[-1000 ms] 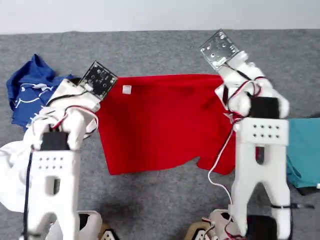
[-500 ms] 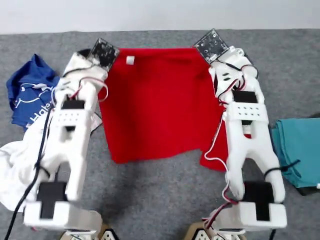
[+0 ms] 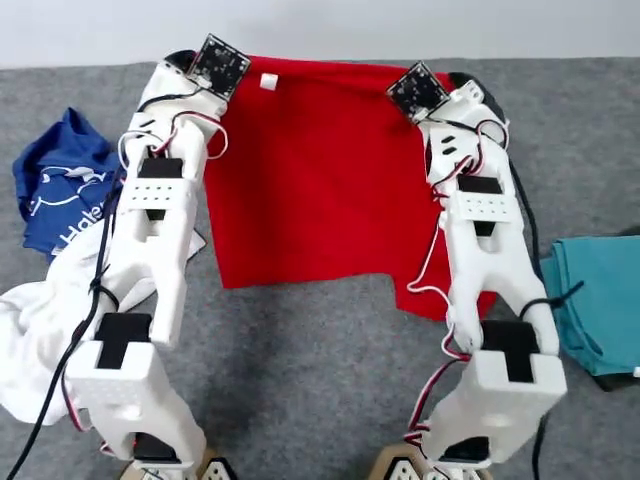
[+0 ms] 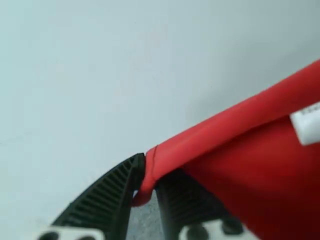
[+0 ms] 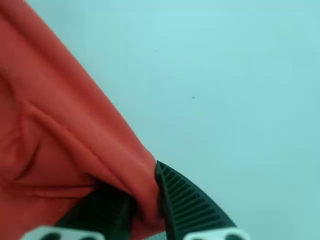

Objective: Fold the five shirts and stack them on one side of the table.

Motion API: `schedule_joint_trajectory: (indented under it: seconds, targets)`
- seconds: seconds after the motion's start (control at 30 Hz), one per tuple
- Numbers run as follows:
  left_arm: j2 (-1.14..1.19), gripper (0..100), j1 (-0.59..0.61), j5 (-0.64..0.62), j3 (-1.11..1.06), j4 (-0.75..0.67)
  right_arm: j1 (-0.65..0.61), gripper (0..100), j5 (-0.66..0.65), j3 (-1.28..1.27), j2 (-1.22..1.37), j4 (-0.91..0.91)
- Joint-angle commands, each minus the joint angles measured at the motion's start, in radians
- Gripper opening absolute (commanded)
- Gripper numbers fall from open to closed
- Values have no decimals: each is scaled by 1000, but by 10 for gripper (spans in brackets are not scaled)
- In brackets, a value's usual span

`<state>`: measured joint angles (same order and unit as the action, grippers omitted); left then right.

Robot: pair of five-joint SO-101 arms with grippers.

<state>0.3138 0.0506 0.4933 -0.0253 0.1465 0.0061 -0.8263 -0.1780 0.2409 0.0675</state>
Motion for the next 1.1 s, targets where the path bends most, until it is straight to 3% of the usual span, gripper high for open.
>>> schedule_joint_trajectory:
  seconds: [0.0,0.3,0.6,0.8,1.07]
  targets:
    - [-17,2,-14,-5,58,124,8,9,-38,69,-2,-59]
    - [-164,2,-43,190,76,733,22,9,-69,75,-102,-495]
    - [-267,2,-58,339,76,1171,47,10,-215,75,-199,-799]
    - [-261,2,-63,368,70,1316,58,10,-284,75,-239,-981]
    - [-149,4,-118,368,-7,1329,65,10,-285,74,-168,-1096]
